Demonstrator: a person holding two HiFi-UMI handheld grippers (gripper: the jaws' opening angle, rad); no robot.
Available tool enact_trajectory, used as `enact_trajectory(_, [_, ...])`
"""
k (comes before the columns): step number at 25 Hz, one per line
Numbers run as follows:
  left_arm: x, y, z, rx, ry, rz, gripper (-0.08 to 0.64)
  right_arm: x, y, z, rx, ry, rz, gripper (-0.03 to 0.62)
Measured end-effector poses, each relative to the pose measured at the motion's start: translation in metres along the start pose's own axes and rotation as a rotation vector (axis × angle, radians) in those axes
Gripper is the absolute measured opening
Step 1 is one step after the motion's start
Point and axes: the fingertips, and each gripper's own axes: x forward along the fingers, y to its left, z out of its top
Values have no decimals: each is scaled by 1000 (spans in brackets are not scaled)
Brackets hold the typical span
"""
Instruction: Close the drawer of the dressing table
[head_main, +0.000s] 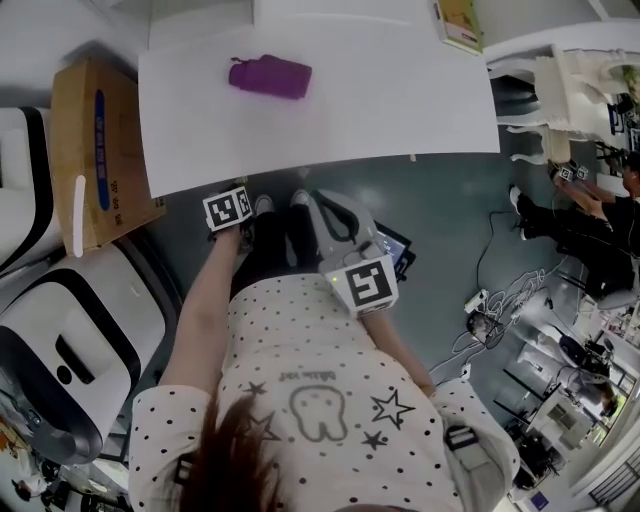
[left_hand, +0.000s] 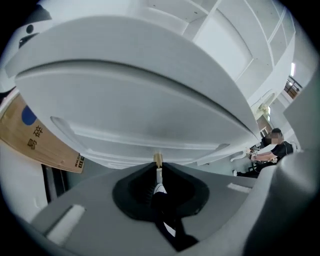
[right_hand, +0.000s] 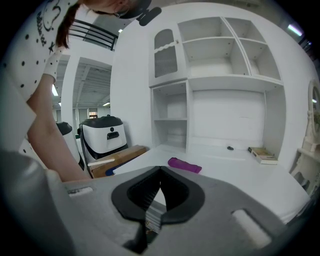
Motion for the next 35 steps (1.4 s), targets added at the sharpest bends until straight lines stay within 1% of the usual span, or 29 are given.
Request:
enact_trajectory(1, [-3,-2,0,-10,-5,-2,-8,-1,0,1,-3,-5,0,-5])
enact_trajectory(3, [-8,-8,2,-9,-11,-13,-6,-3,1,3,-8,-16,0,-5])
enact_trajectory(6, [-18,-14,7,34,-23,-9,-6,-4,1,9,-17,-31,2,-5])
enact_trajectory(8, [-26,-17,9,47,-36,-11,-6,-4,3,11,-19,-39,3,-5])
enact_trajectory(11, [-38,-24,19,72,-78,-40,-6,-3,4,12,-22,-58,4,-5])
enact_trajectory(13, [-49,-30,26,103,-106,-55,-6,-3,5,15,-27,-67,7,-5])
enact_trajectory(16, [-68,-40,37,163,-146,-53,-6,-4,3,17,-34,-78,10,-5])
enact_trajectory(18, [-79,-45,43,173,-174,-54,-6,-2,2,17,-36,-89,12,-5])
enact_trajectory(21, [-93,-58,50,182,-211,-77,-6,-1,3,18,-39,-97,19,-5])
enact_trajectory(25, [-119,-83,59,242,-262,-134,-6,1,5,19,-51,-95,32,-5])
enact_trajectory(29, [-151,-101,74,271,-340,-173,-6,5,6,20,-58,-94,41,-5])
enact_trajectory(33, [-184,-110,93,264,-430,-181,-6,7,8,20,-66,-87,50,-5])
enact_trajectory(35, [-201,-113,103,281,-477,-180,-6,8,10,20,-68,-84,55,-5])
